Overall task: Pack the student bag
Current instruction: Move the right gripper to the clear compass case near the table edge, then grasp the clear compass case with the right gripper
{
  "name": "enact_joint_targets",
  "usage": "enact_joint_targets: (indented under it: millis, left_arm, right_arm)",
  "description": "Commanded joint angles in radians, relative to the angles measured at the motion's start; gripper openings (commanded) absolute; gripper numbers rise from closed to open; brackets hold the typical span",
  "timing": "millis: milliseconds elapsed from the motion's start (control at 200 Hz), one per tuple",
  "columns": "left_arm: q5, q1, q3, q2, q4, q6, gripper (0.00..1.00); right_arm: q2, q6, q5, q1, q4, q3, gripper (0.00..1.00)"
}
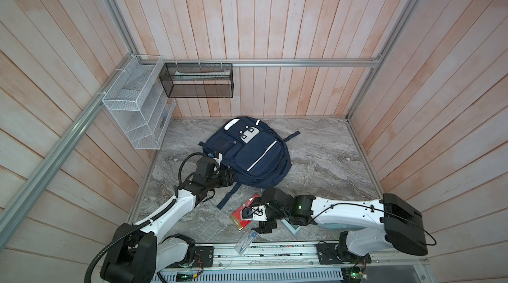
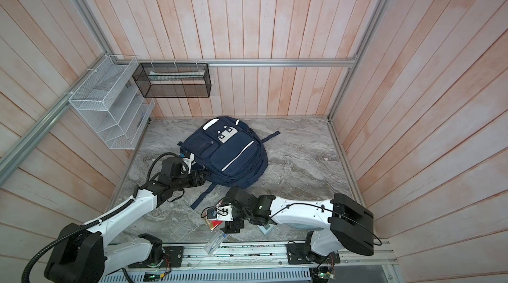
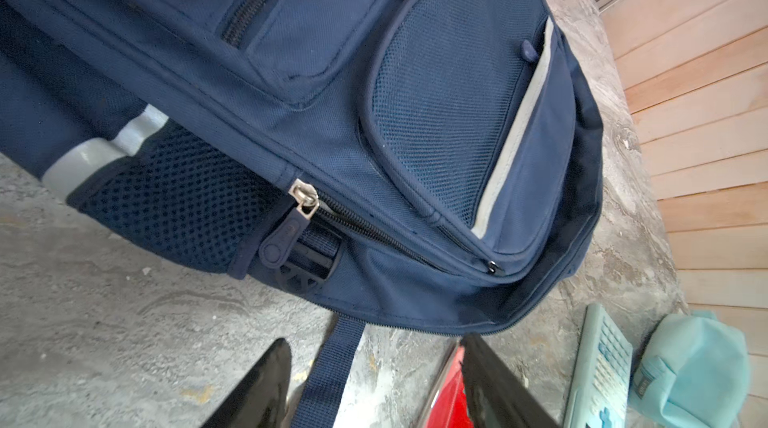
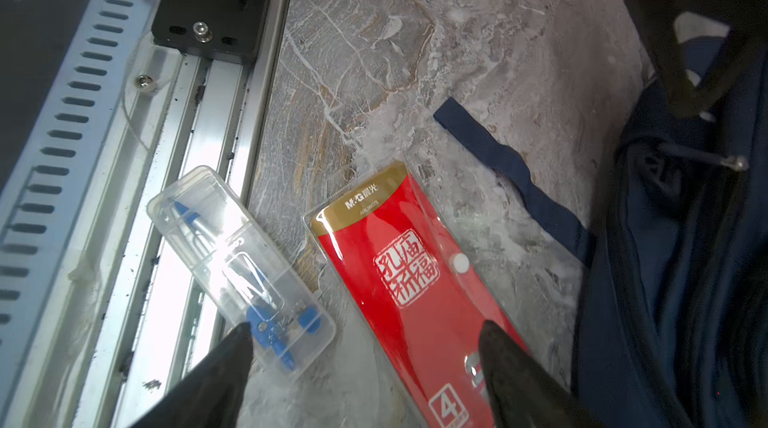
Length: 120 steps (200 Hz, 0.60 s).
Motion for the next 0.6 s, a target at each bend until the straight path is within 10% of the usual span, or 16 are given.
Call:
enact_joint_targets:
  millis: [0,595]
  left_arm:
    - [0.020,0.008,-0.016,-0.009,0.032,0.007,0.67]
    - [0.044,0.023,-0.045,0.011,0.071,0.009,0.67]
  right_arm:
    - [0.055,-0.135,-0.030,0.013,-0.117,0.032,0.85]
    - [0.197,-0.242,-0.098,0.074,-0.075,0.050,0.80]
